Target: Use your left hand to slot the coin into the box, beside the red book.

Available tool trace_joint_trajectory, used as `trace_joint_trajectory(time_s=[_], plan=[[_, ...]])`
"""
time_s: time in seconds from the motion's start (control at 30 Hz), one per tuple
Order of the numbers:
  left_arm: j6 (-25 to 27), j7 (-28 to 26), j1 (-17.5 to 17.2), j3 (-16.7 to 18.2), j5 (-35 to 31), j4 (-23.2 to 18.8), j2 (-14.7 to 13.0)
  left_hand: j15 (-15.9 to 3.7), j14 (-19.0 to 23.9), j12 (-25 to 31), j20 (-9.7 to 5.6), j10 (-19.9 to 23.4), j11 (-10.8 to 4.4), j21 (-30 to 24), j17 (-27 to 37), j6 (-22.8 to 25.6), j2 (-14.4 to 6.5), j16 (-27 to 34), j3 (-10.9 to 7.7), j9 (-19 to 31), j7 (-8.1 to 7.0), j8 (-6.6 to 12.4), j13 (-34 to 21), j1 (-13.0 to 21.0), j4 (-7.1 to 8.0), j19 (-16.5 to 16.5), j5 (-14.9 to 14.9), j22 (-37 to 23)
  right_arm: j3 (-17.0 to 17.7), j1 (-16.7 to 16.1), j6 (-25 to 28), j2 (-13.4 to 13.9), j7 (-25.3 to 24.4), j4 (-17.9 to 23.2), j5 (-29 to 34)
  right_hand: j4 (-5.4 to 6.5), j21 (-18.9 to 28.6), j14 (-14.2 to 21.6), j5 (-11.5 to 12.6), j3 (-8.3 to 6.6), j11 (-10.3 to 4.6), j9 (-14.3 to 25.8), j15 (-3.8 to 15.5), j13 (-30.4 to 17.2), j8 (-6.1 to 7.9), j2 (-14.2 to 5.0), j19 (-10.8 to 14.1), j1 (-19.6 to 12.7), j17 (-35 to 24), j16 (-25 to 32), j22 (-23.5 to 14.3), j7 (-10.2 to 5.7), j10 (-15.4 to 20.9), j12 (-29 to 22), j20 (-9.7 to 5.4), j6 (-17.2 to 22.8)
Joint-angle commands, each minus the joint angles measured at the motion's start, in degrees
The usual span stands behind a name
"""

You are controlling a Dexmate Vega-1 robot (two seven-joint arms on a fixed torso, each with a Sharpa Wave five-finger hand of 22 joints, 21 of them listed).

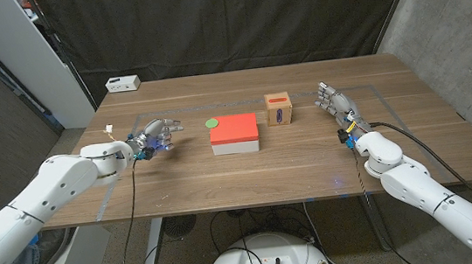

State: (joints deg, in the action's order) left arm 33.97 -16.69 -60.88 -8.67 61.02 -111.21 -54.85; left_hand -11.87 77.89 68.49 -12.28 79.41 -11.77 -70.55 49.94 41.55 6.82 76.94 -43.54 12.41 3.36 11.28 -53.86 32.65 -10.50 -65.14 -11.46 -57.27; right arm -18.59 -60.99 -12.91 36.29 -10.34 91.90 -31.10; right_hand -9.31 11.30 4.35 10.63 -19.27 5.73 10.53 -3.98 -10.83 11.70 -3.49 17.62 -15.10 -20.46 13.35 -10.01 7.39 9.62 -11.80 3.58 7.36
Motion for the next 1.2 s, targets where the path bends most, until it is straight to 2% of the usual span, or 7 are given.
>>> trace_joint_trajectory(time_s=[0.03,0.17,0.33,0.47,0.73,1.2], plan=[[3.6,1.6,4.1,-2.1,3.2,0.7,-0.6,-0.3,0.4,0.0,0.04,0.1,-0.18,0.1,0.1,-0.1,-0.2,0.4,0.56,0.2,-0.06,0.0,0.5,1.5,0.21,-0.4,-0.2,0.6,0.3,-0.3,0.6,0.9,0.8,0.0,-0.3,0.05,0.6,0.6,0.3,-0.46,-0.04,0.2,0.14,-0.3,0.33,-0.02,0.7,-0.5,-0.2,0.3,-0.1,1.03,0.7,-0.4,-0.04,0.6],[2.7,4.9,5.4,-3.3,3.5,2.4,0.1,-0.27,0.4,-0.8,0.1,0.2,-0.09,0.0,-0.3,0.1,-0.2,0.3,1.55,0.3,-0.03,0.13,2.2,1.6,0.73,-0.6,0.2,1.3,0.5,-0.4,0.7,1.2,1.0,0.1,-0.3,0.06,0.6,0.7,0.3,-0.46,-0.06,0.2,0.18,-0.3,0.31,0.0,0.7,-0.5,-0.2,0.3,-0.1,1.01,0.8,-0.4,-0.11,0.7],[5.9,6.1,9.2,-5.9,3.6,4.1,0.0,-0.26,0.5,-0.9,0.11,0.5,-0.08,-0.2,-0.4,1.1,-0.4,0.2,2.66,0.3,0.6,0.41,3.2,0.4,1.43,-0.9,0.6,2.0,1.0,-0.7,1.3,2.1,1.0,0.8,-0.5,0.09,0.6,0.8,0.3,-0.46,-0.02,0.2,0.15,-0.3,0.29,0.04,0.8,-0.5,-0.2,0.3,-0.1,0.96,0.9,-0.4,-0.13,0.7],[6.9,6.9,10.8,-6.9,3.6,4.4,-0.1,-0.28,0.4,-0.5,0.08,0.9,-0.07,-0.5,-0.5,1.6,-0.9,-0.2,3.42,0.3,0.74,0.39,3.9,-0.7,1.82,-1.1,0.9,2.4,1.2,-0.8,1.5,2.4,1.2,0.9,-0.7,0.12,0.6,0.8,0.3,-0.46,0.05,0.2,0.17,-0.3,0.26,0.06,0.9,-0.6,-0.1,0.3,-0.1,0.82,0.8,-0.3,-0.13,0.8],[8.2,8.3,13.2,-8.6,3.0,5.8,0.2,-0.3,0.5,0.3,0.05,0.7,-0.09,-0.8,-0.2,2.0,-1.4,-0.3,4.07,0.2,0.92,0.19,4.5,-1.8,1.69,-1.0,0.9,3.2,1.1,-0.6,1.7,2.6,1.6,0.7,-0.7,0.16,0.5,1.0,0.3,-0.45,-0.05,0.2,0.18,-0.4,0.2,0.1,0.9,-0.6,-0.1,0.3,-0.1,0.71,1.1,-0.3,-0.08,0.8],[13.9,7.6,18.9,-12.8,0.7,7.0,1.5,-0.43,0.4,0.6,0.09,0.7,0.04,-0.7,-0.6,2.6,-1.5,-0.9,4.64,0.0,1.06,0.12,6.4,-2.2,1.22,-1.2,0.9,5.1,1.0,-0.5,1.6,2.5,1.6,0.5,-0.6,0.24,0.5,1.1,0.2,-0.43,-0.04,0.2,0.23,-0.4,0.17,0.16,1.1,-0.7,-0.1,0.3,-0.1,0.48,1.5,-0.4,0.02,1.0]])
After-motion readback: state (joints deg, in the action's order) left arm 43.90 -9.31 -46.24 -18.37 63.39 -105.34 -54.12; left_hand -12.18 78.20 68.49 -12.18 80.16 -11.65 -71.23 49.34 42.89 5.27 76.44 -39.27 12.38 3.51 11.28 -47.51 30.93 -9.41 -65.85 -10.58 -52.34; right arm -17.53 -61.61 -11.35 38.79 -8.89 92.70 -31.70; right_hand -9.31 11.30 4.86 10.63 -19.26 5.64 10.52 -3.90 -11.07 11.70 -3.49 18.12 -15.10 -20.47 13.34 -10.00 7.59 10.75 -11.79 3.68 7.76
